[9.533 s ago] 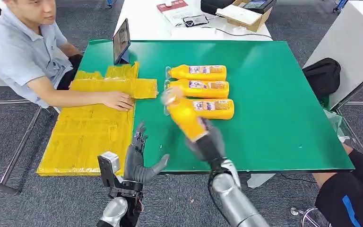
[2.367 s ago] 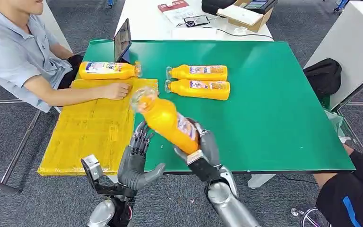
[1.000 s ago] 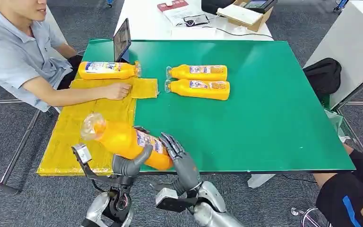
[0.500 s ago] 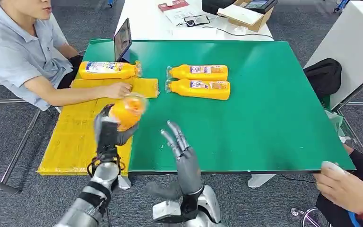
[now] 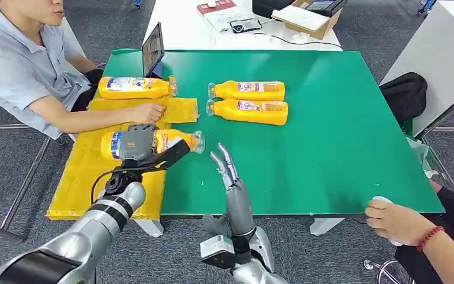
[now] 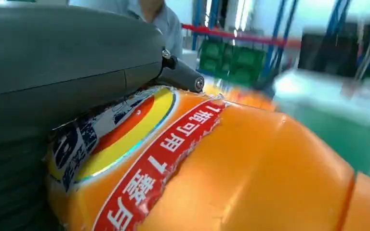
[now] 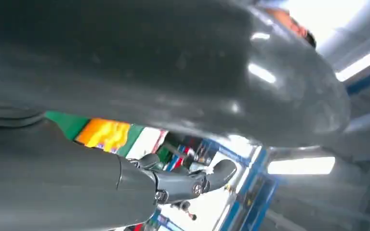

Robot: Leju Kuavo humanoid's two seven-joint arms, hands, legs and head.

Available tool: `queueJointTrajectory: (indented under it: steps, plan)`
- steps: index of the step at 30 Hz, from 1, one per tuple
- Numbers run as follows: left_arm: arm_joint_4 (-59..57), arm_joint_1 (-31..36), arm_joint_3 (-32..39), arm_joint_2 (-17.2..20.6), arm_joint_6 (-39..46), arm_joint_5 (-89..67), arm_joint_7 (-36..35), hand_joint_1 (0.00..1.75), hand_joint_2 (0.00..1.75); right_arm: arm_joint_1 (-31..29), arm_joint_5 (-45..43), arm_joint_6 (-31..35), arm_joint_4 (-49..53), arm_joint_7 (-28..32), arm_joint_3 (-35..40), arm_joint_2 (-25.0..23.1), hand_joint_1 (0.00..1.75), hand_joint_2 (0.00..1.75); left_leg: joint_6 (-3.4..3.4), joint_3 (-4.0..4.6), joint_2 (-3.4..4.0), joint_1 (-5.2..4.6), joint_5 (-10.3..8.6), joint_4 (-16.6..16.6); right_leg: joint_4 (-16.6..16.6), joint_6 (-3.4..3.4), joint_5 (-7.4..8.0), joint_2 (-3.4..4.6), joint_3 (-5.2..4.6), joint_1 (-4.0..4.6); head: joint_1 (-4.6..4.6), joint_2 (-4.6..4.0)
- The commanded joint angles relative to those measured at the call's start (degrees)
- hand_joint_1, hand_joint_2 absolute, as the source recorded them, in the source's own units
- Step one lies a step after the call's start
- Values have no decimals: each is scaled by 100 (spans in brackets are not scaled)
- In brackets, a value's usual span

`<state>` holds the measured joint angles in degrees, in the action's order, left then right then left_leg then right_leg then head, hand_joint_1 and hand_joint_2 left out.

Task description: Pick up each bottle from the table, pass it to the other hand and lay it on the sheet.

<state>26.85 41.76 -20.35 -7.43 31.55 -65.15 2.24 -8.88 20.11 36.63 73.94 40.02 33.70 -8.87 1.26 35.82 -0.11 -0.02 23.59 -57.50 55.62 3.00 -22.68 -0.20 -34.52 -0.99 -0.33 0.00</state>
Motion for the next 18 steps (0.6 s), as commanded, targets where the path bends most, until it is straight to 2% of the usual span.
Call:
queueJointTrajectory:
  steps: [1,2,3,4,7,13,18]
  plan:
    - [-1135,698,-528,287,-835,-326,-374,82,175,-284,-92,-133,-619,-2,241,201,0,0,-6,-19,8,7,8,-1,-3,-10,-4,9,18,7,2,0]
    - [-1131,697,-515,277,-934,-314,-339,23,175,-279,-102,-148,-616,-2,227,199,0,0,-5,-11,7,5,5,-1,-2,-8,-2,7,10,6,0,0]
    - [-1094,677,-433,252,-1080,-226,-211,7,175,-272,-114,-178,-607,-2,210,201,0,0,-7,-20,9,8,10,-3,-1,-12,-6,9,20,9,2,0]
    - [-1070,659,-315,218,-1231,-98,-84,0,175,-266,-119,-187,-605,-2,192,199,0,0,-5,-13,5,6,6,-1,-1,-9,-4,5,13,6,0,0]
    - [-1053,643,-124,159,-1478,132,118,0,175,-265,-130,-205,-609,-2,181,203,0,0,-6,-16,4,6,8,-2,-1,-9,-6,3,17,6,0,0]
    - [-878,611,231,7,-2371,700,1004,0,175,-285,-246,-256,-642,-2,177,273,0,0,-5,-9,-3,4,4,-2,-2,-8,-4,-4,12,5,0,0]
    - [-694,590,705,-9,-3376,1567,1788,0,175,-383,-385,-246,-716,-2,317,333,0,0,-7,-15,2,6,8,-4,1,-11,-6,1,17,7,0,0]
